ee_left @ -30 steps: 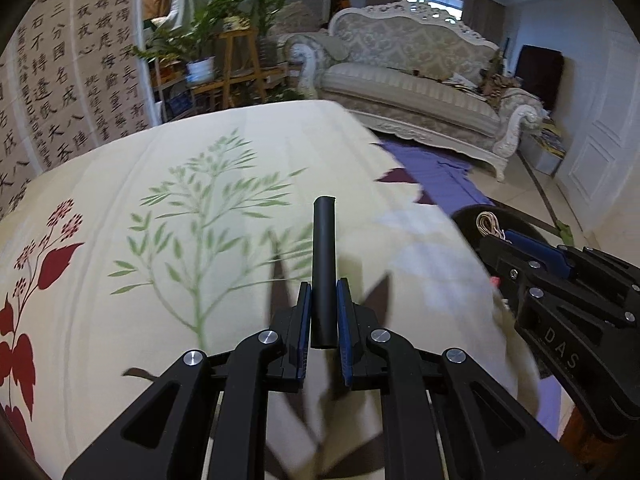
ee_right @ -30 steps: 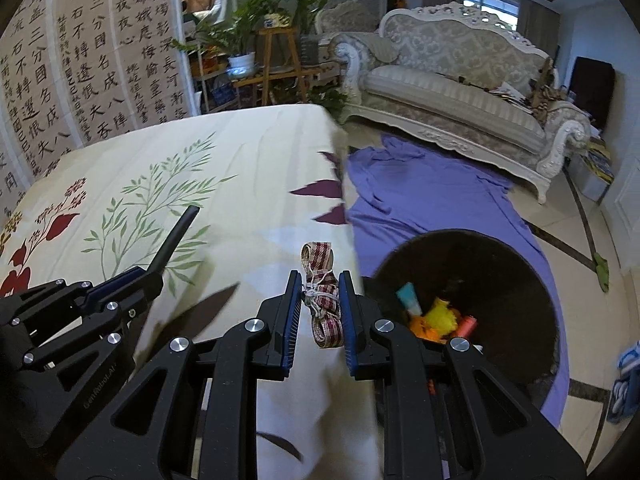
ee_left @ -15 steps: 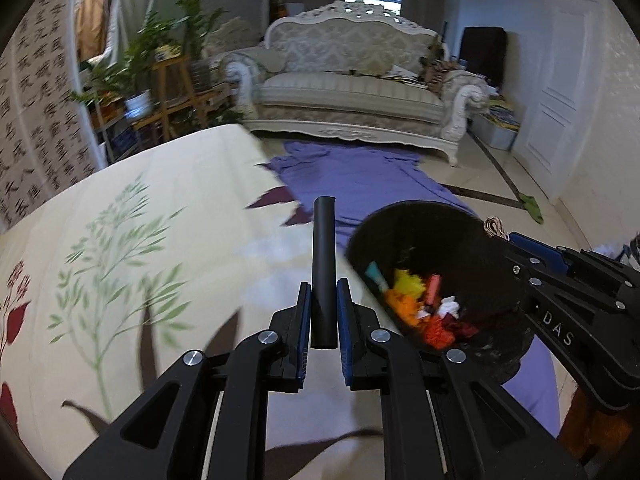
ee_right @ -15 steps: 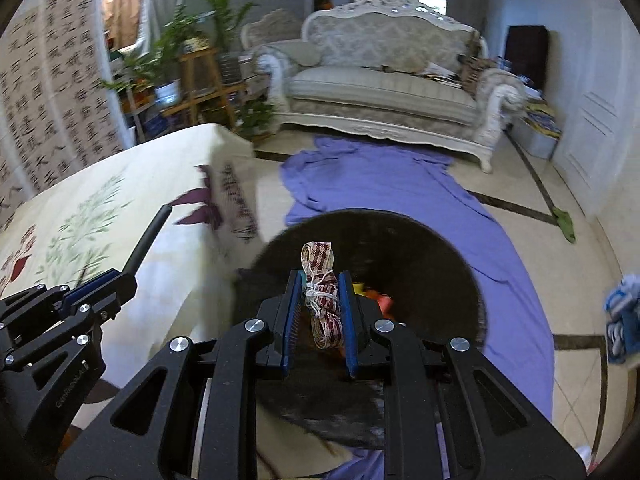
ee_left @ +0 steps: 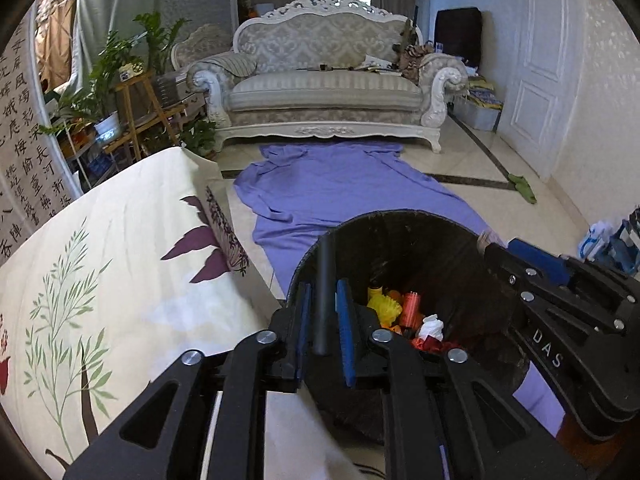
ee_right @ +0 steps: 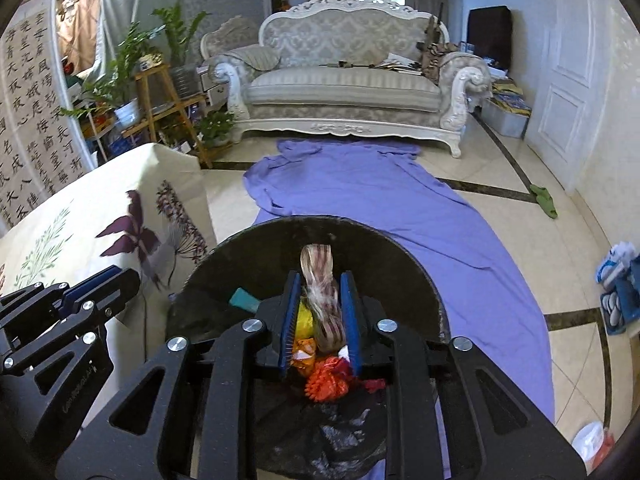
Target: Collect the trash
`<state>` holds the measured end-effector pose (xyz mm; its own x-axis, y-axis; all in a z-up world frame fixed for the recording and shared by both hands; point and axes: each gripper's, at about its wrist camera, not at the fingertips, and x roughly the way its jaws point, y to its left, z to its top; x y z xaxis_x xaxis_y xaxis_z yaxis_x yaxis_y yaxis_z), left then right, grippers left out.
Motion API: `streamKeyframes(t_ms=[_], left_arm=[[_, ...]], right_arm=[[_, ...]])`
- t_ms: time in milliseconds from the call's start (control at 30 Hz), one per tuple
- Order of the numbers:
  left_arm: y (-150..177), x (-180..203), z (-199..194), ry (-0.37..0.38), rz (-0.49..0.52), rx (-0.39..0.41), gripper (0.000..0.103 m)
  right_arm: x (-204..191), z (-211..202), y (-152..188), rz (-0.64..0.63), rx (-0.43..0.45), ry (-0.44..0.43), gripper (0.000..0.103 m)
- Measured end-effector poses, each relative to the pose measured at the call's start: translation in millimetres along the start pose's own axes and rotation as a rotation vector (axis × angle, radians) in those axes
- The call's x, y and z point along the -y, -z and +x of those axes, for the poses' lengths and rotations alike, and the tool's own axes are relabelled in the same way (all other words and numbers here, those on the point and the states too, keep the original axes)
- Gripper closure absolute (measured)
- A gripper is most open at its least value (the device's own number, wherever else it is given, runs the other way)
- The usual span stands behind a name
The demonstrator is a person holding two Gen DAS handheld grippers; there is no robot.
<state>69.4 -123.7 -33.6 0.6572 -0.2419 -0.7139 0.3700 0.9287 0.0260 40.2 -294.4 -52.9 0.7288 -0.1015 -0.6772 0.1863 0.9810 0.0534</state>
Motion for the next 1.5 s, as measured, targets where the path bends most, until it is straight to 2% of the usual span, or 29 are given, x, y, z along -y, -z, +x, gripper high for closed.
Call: streamKeyframes(t_ms=[67, 267, 367, 467, 533, 933, 1500], left_arm=[[1, 0, 2, -0.002, -0.007, -0.005, 0.054], [4, 0, 0, -0.015, -0.018, -0.003, 0.038], [5, -1, -5, -0.019, -0.027, 0.007, 0.033], [6, 1, -10, -0.027, -0.024, 0.018, 0.03], [7, -1, -14, -0.034, -0.024, 0.026, 0.029], [23, -19, -48, -0.058, -0.072, 0.063, 0.026], [40, -34, -91, -0.078, -0.104, 0.126, 0.025]], right_arm=[[5, 2, 0, 0.014, 0.001, 0.009, 0.069], [13, 1, 2, 0.03, 0.002, 0.026, 0.062], [15, -2, 3, 0.03, 0.01, 0.035, 0.057], [15, -7, 5, 0.03, 0.013, 0.036, 0.054], [14, -11, 6, 0.028, 0.02, 0.038, 0.049], [2, -46, 16, 0.006, 0.05, 0.028, 0.043], [-20, -93, 33, -0.031, 0.091, 0.024, 0.041]])
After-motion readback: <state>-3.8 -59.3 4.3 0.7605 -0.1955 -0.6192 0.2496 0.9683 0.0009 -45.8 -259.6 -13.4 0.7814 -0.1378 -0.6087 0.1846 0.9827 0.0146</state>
